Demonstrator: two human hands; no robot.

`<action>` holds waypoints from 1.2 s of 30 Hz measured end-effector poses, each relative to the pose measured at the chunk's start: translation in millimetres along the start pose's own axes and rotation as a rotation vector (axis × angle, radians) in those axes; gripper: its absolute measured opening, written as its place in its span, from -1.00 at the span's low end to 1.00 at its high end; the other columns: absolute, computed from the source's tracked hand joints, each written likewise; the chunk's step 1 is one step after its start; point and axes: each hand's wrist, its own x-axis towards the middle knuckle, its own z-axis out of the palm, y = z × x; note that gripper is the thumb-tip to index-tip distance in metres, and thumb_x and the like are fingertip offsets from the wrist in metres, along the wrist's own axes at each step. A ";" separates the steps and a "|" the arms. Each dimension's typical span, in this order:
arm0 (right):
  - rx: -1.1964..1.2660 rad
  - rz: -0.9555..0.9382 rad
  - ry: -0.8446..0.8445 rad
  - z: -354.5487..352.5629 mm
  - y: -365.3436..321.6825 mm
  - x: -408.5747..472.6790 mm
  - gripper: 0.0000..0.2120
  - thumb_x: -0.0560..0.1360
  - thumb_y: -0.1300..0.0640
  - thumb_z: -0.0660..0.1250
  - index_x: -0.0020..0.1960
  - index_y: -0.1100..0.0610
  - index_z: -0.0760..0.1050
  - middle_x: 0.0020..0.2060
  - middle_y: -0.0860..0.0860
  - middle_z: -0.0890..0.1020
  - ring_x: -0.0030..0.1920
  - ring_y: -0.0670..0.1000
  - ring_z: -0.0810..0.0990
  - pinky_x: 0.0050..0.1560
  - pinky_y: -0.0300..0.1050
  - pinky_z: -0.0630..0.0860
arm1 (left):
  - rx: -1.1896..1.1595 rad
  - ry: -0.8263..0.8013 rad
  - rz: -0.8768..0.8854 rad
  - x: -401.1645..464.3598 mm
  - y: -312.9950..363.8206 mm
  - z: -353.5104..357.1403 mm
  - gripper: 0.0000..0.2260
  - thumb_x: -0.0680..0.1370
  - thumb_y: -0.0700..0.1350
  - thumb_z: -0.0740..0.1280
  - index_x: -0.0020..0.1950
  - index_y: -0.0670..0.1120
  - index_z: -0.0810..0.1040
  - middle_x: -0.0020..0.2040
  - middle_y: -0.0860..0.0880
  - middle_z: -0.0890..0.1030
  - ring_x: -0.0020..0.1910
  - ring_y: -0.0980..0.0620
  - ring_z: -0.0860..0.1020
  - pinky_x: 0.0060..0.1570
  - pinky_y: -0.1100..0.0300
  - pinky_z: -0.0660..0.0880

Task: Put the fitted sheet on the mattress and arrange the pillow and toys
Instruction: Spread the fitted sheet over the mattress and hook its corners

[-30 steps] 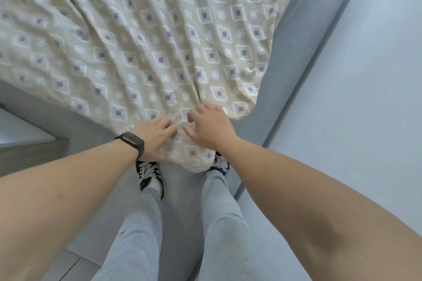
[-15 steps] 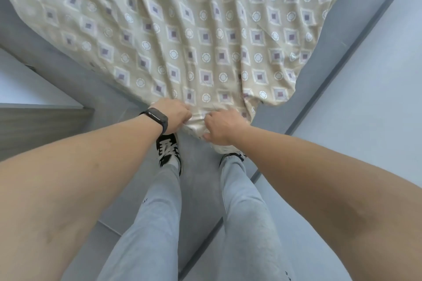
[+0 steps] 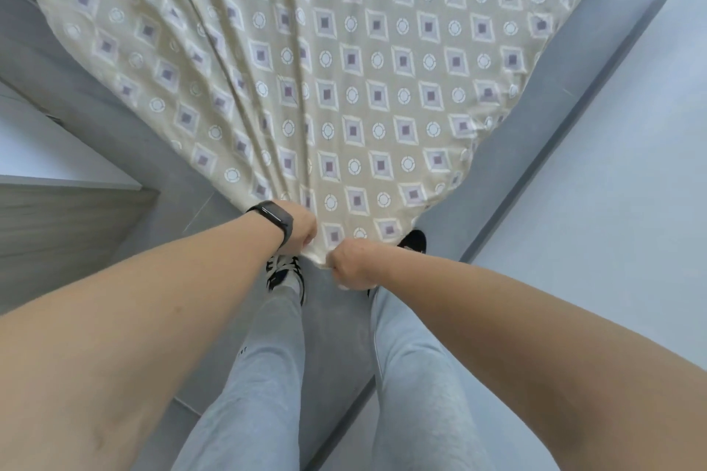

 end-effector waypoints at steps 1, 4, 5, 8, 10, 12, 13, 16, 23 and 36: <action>-0.018 -0.005 -0.027 -3.9 -1.2 2.4 -0.70 0.63 0.19 0.13 0.29 0.20 0.51 0.15 0.15 0.60 0.05 0.17 0.55 -0.08 -0.09 0.39 | 0.017 -0.034 -0.005 -1.1 0.3 -3.8 -0.88 0.52 -0.20 0.28 -0.07 -0.02 0.59 -0.12 -0.02 0.59 -0.18 -0.08 0.51 -0.23 0.21 0.43; -0.016 0.016 -0.070 -8.6 2.4 5.2 -0.66 0.60 0.15 0.19 0.34 0.17 0.50 0.20 0.13 0.59 0.15 0.17 0.57 -0.06 -0.10 0.40 | 0.039 -0.115 0.001 -3.7 8.4 -20.6 -0.87 0.57 -0.15 0.25 0.06 -0.11 0.56 0.04 -0.11 0.61 -0.09 -0.12 0.52 -0.06 0.12 0.50; -0.010 0.012 -0.067 -10.5 4.1 4.8 -0.66 0.60 0.13 0.18 0.33 0.17 0.50 0.20 0.13 0.59 0.14 0.16 0.57 -0.06 -0.10 0.40 | 0.010 -0.132 0.008 -4.4 9.5 -22.9 -0.86 0.57 -0.12 0.24 0.05 -0.12 0.53 0.07 -0.14 0.60 -0.05 -0.14 0.53 -0.01 0.10 0.48; 0.125 0.068 0.039 -19.7 16.9 1.0 -0.64 0.67 -0.05 0.10 0.30 0.13 0.49 0.14 0.09 0.60 0.01 0.13 0.54 -0.05 -0.02 0.43 | -0.106 -0.024 0.033 -4.2 1.0 -15.8 -0.90 0.45 -0.03 0.27 -0.08 0.00 0.48 0.01 -0.06 0.58 -0.08 -0.12 0.53 -0.02 0.15 0.48; 0.164 0.141 0.162 -28.7 30.0 -2.4 -0.66 0.67 -0.08 0.07 0.19 0.10 0.49 0.10 0.10 0.61 -0.05 0.14 0.55 -0.05 0.03 0.51 | -0.139 0.078 0.027 -1.6 -10.8 -6.3 -0.97 0.52 -0.07 0.28 -0.10 0.04 0.45 0.02 -0.02 0.58 -0.07 -0.09 0.52 -0.05 0.13 0.50; 0.148 0.219 0.212 -41.0 43.7 -4.3 -0.69 0.67 -0.04 0.05 0.17 0.12 0.46 0.09 0.10 0.58 -0.02 0.17 0.56 -0.04 0.06 0.51 | -0.210 0.192 -0.013 -3.2 -20.0 -1.3 -0.95 0.59 -0.08 0.24 -0.02 0.08 0.46 0.05 0.00 0.58 -0.08 -0.03 0.48 -0.11 0.14 0.43; 0.120 0.242 0.228 -51.1 47.5 -2.8 -0.70 0.67 -0.02 0.04 0.19 0.13 0.45 0.08 0.09 0.55 -0.01 0.17 0.55 -0.06 0.05 0.49 | -0.256 0.261 -0.052 -6.4 -29.1 -0.1 -0.92 0.60 -0.07 0.22 0.02 0.11 0.47 0.06 0.01 0.58 -0.09 -0.02 0.47 -0.13 0.14 0.41; 0.076 0.293 0.322 -92.0 53.4 4.1 -0.79 0.65 0.00 0.10 0.13 0.10 0.41 -0.01 0.04 0.45 -0.02 0.16 0.53 -0.15 0.03 0.42 | -0.366 0.422 -0.211 -12.3 -60.0 -4.1 -0.91 0.59 -0.06 0.19 0.01 0.10 0.45 0.03 0.03 0.59 -0.10 -0.03 0.51 -0.17 0.12 0.41; 0.132 0.265 0.412 -174.0 -16.1 55.8 -0.79 0.64 -0.02 0.15 0.17 0.09 0.40 -0.01 0.01 0.49 -0.12 0.11 0.52 -0.26 -0.03 0.41 | -0.656 0.593 -0.518 -39.5 -154.1 -10.8 -0.80 0.59 -0.14 0.16 0.19 0.00 0.42 0.17 -0.04 0.47 0.01 -0.13 0.51 -0.09 0.00 0.50; -0.156 0.343 0.561 -216.5 -98.1 175.0 -0.80 0.58 0.30 0.19 0.15 0.17 0.50 -0.01 0.07 0.62 -0.03 0.11 0.64 -0.23 -0.06 0.38 | 0.056 0.778 -0.446 -24.7 -313.4 -7.7 -0.73 0.55 -0.34 0.23 0.22 -0.14 0.46 0.13 -0.14 0.49 -0.01 -0.16 0.58 -0.24 0.04 0.37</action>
